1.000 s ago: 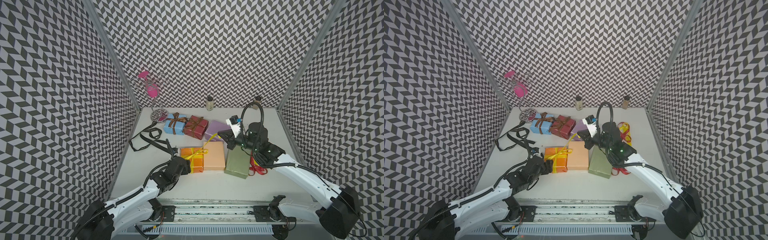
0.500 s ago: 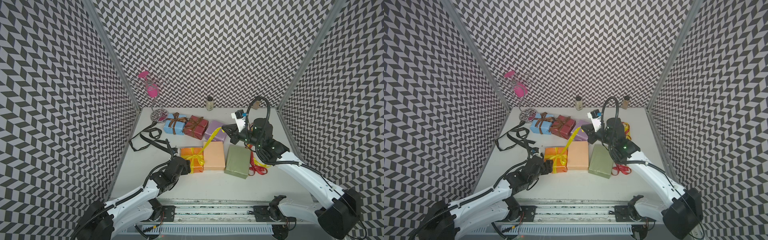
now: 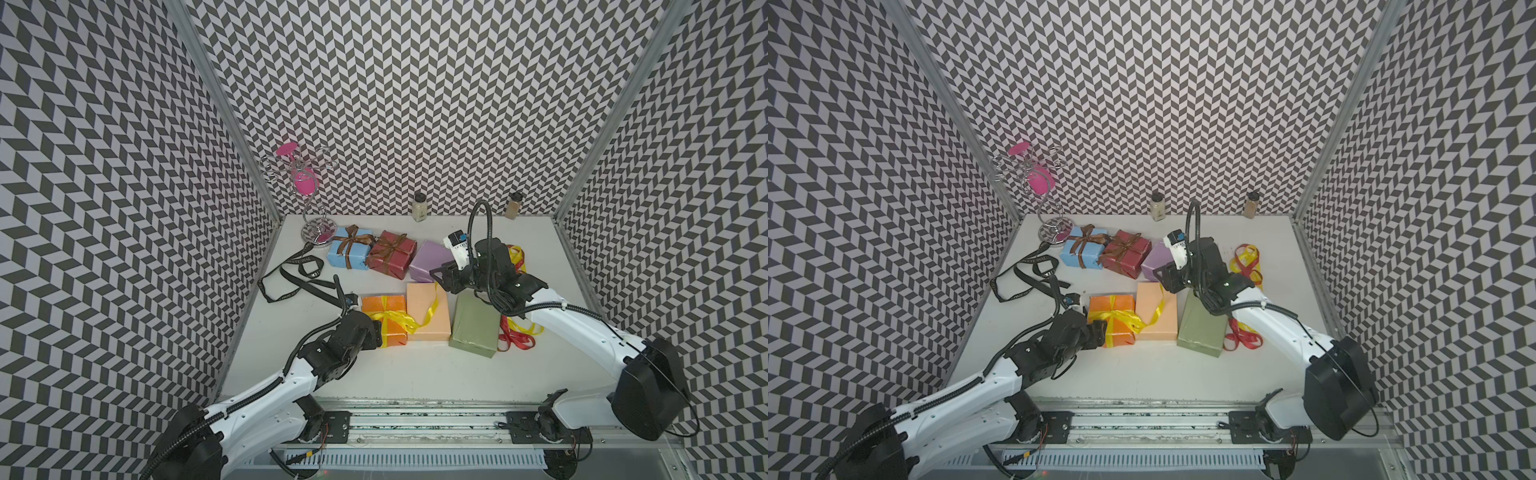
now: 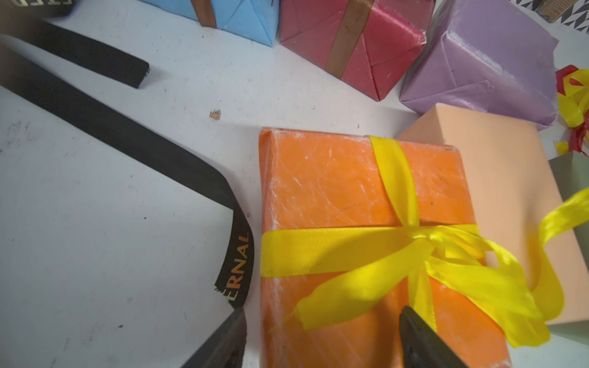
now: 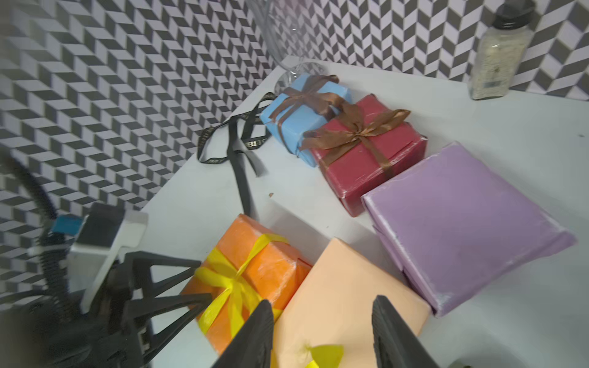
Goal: Untie the ribbon bows on the gift boxes
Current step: Untie the ribbon from the gift box.
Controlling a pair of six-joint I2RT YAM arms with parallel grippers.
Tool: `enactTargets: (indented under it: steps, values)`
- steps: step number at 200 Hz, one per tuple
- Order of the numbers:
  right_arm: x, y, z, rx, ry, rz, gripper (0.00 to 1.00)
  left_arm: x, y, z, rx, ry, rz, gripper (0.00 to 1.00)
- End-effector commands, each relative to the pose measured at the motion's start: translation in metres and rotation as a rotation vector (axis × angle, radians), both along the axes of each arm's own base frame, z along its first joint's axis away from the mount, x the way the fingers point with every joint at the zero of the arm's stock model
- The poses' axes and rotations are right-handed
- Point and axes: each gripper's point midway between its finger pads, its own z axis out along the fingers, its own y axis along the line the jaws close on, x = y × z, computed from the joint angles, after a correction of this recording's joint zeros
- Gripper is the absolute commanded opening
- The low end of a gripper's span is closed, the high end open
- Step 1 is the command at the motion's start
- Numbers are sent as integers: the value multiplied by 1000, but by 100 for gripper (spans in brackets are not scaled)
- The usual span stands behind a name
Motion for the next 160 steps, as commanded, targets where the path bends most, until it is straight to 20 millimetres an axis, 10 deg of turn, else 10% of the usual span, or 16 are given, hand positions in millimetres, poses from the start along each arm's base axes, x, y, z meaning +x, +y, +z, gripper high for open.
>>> enactTargets:
  steps: [1,39,91,160]
  values:
    - [-29,26,-1,85,15,145,49,4,-4,36,-18,-54,-20,75]
    - [-42,50,-33,38,71,241,43,0,-17,56,-52,-69,-99,66]
    - [-17,56,-43,-78,11,122,41,-7,-37,34,-69,-25,-182,58]
    - [-5,43,4,-131,-140,-18,52,-5,-42,13,-39,1,-181,54]
